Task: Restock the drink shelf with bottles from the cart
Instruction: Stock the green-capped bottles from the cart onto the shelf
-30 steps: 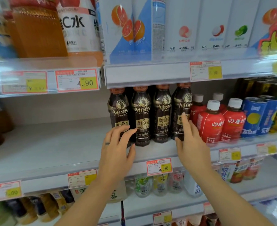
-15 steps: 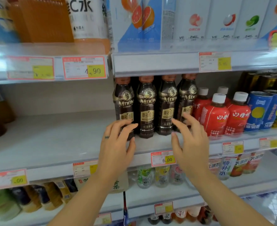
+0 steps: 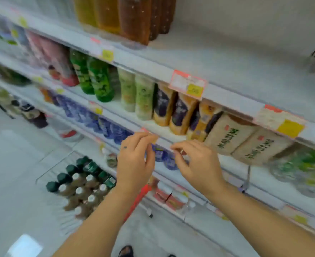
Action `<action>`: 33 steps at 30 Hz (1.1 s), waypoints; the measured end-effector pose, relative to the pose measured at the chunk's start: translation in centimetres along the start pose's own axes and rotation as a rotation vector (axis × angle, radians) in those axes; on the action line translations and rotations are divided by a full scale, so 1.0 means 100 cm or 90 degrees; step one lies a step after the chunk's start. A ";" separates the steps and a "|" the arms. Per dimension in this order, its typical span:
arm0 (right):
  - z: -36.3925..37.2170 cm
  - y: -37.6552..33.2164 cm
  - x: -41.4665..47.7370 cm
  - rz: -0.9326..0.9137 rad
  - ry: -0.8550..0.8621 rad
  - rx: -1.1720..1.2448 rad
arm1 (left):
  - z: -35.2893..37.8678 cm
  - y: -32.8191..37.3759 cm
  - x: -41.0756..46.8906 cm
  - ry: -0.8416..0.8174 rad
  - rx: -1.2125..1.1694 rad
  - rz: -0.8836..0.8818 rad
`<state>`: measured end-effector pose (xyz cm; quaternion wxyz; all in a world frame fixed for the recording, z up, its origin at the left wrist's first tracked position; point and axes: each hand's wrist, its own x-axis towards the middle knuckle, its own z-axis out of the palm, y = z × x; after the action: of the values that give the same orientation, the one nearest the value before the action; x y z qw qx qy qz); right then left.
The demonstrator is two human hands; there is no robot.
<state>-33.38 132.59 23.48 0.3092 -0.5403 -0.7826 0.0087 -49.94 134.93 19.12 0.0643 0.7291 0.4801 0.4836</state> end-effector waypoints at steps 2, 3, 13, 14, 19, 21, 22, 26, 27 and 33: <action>0.052 -0.020 0.011 0.016 -0.097 0.040 | -0.023 -0.045 -0.032 -0.034 0.036 -0.091; 0.079 -0.029 0.015 0.027 -0.142 0.055 | -0.035 -0.067 -0.049 -0.048 0.049 -0.143; 0.329 -0.067 0.009 0.151 -0.607 0.055 | -0.094 -0.226 -0.209 -0.137 0.172 -0.592; 0.352 -0.066 0.006 0.161 -0.624 0.048 | -0.093 -0.238 -0.220 -0.151 0.180 -0.612; 0.443 -0.060 0.002 0.095 -0.713 -0.053 | -0.083 -0.294 -0.257 -0.225 0.213 -0.669; 0.465 -0.057 0.005 0.047 -0.736 -0.112 | -0.079 -0.310 -0.266 -0.237 0.210 -0.671; 0.473 -0.056 0.006 0.030 -0.763 -0.141 | -0.077 -0.316 -0.270 -0.235 0.197 -0.673; 0.494 -0.053 0.008 -0.031 -0.748 -0.247 | -0.075 -0.322 -0.279 -0.192 0.147 -0.683; 0.497 -0.052 0.009 -0.048 -0.718 -0.263 | -0.074 -0.320 -0.281 -0.183 0.151 -0.677; 0.483 -0.045 0.023 -0.121 -0.767 -0.221 | -0.065 -0.313 -0.271 -0.199 0.193 -0.623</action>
<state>-61.51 148.19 -12.95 -0.2782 -0.4107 -0.8540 0.1568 -76.81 128.47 -12.37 0.2469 0.4840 0.8133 0.2080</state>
